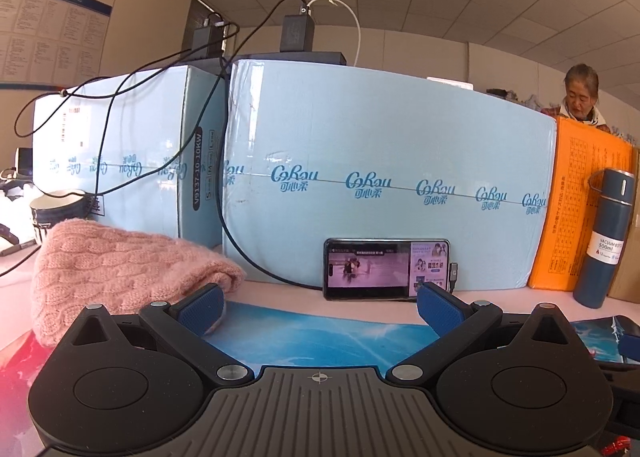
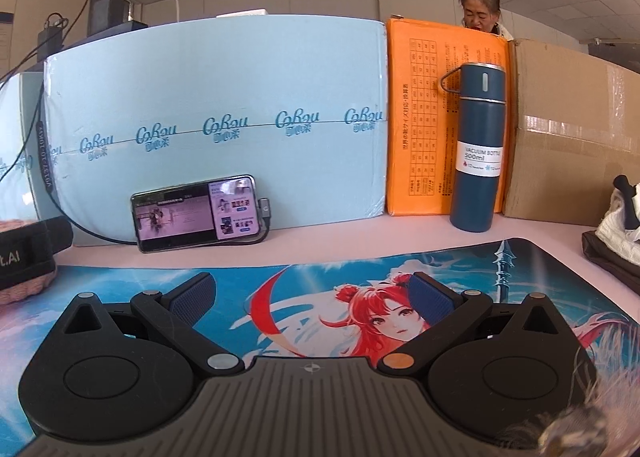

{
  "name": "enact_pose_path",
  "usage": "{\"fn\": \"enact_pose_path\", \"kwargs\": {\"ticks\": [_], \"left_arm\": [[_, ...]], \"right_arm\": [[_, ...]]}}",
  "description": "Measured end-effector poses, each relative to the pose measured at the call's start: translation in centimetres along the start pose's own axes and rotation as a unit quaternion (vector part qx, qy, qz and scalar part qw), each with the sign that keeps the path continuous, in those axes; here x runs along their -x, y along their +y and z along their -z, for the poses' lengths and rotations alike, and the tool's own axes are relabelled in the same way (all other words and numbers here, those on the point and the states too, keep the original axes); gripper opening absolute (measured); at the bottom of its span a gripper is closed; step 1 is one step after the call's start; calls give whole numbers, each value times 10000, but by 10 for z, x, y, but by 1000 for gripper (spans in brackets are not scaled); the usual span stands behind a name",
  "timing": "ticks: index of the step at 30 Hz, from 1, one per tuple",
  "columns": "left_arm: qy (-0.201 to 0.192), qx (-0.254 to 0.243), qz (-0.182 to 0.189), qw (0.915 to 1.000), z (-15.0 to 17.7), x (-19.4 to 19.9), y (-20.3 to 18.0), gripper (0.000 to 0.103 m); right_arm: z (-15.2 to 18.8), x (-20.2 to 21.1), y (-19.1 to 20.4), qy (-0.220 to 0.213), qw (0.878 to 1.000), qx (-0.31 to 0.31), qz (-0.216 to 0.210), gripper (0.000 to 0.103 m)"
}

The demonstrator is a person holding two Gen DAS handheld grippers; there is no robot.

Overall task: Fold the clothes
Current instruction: 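Move the left tool to the pink sweater and close on it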

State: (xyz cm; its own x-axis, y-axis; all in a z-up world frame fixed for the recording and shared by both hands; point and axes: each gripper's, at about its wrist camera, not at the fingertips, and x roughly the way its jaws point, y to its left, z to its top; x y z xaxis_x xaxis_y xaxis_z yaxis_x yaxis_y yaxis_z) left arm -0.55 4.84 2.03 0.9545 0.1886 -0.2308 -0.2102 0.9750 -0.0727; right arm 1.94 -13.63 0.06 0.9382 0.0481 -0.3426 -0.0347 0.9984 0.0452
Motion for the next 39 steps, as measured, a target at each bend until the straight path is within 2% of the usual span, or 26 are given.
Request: {"fn": "enact_pose_path", "kwargs": {"ticks": [3, 7, 10, 11, 15, 18, 21, 24, 25, 26, 28, 29, 30, 33, 37, 39], "left_arm": [[-201, -73, -115, 9997, -9, 3, 23, 103], [-373, -127, -366, 9986, -20, 4, 64, 103], [-387, -147, -347, 9985, -25, -2, 96, 103], [-338, -229, -227, 9989, -26, -6, 105, 103], [75, -673, 44, 9977, -20, -26, 123, 103], [429, -833, 43, 9956, -14, -44, 127, 103], [804, -910, 49, 9926, -7, -61, 129, 99], [1190, -967, 12, 9882, -2, -80, 131, 89], [1291, -924, -26, 9873, -2, -85, 134, 78], [1307, -784, -67, 9883, -2, -87, 141, 56], [1332, -446, -101, 9900, -3, -91, 156, 37], [1315, -151, -6, 9912, -4, -90, 166, 28], [1272, 60, 24, 9919, -6, -88, 175, 22], [1021, 942, 95, 9903, -9, -76, 201, 19], [662, 1493, 2, 9866, -11, -59, 222, 18], [561, 1722, -33, 9835, -10, -53, 230, 18]], "right_arm": [[-9, 0, 20, 161, 9990, 24, -412, 103], [-21, -7, 41, 484, 9940, -396, -896, 103], [-26, -13, 56, 658, 9884, -676, -1195, 103], [-28, -16, 62, 716, 9866, -731, -1274, 103], [-32, -28, 80, 943, 9791, -947, -1536, 103], [-33, -39, 90, 1132, 9735, -1096, -1656, 103], [-32, -51, 98, 1307, 9686, -1209, -1738, 103], [-31, -61, 106, 1418, 9637, -1308, -1843, 103], [-31, -66, 109, 1465, 9623, -1336, -1864, 103], [-30, -69, 112, 1498, 9610, -1367, -1877, 103], [-29, -77, 119, 1603, 9562, -1475, -1957, 103], [-29, -81, 122, 1670, 9529, -1537, -2009, 103], [-28, -86, 126, 1742, 9488, -1609, -2085, 103], [-24, -100, 140, 1978, 9354, -1806, -2309, 103], [-20, -116, 165, 2209, 9194, -1947, -2607, 103], [-19, -124, 181, 2262, 9166, -1942, -2664, 103]]}}
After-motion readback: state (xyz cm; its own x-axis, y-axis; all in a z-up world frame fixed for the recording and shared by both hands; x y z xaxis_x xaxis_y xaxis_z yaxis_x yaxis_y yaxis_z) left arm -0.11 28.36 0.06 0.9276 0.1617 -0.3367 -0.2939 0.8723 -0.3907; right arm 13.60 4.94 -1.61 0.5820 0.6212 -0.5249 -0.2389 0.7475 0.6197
